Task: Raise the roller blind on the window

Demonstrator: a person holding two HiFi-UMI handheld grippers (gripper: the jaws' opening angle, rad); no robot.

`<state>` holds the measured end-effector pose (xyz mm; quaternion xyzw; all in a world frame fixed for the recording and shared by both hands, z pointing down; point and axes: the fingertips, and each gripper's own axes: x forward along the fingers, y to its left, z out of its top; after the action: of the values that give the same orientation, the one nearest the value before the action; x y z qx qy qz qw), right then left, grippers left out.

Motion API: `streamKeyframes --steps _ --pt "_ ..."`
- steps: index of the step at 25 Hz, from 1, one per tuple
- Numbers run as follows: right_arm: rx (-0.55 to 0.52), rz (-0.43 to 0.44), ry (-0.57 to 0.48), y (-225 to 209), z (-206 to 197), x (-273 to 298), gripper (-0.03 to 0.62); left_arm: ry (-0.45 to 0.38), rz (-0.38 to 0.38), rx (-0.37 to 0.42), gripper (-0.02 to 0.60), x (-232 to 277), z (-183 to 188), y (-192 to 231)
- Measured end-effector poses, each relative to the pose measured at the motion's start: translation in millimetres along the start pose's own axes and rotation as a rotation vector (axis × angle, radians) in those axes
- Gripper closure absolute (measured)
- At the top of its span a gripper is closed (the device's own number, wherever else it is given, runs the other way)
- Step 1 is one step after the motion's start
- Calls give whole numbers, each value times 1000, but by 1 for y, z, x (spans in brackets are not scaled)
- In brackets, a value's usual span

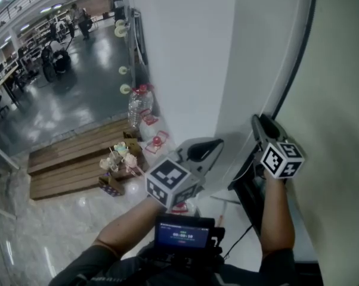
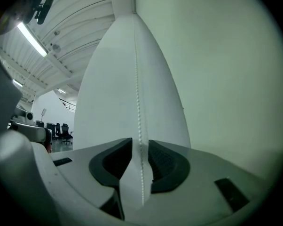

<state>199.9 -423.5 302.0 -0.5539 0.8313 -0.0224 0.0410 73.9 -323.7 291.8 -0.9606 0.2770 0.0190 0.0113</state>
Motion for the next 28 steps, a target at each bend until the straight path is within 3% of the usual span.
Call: streamKeyframes --steps 4,15,21,28 --pt "2 15 8 4 -5 0 592 11 -12 -3 588 2 -5 -1" --pt "-3 111 8 50 -7 -47 594 -27 -112 -5 588 21 5 -16" --pt "-10 161 12 89 -9 -80 595 -91 -191 -13 588 19 25 -34" --pt "-7 161 25 102 -7 -108 595 -108 -294 -5 586 38 53 -63"
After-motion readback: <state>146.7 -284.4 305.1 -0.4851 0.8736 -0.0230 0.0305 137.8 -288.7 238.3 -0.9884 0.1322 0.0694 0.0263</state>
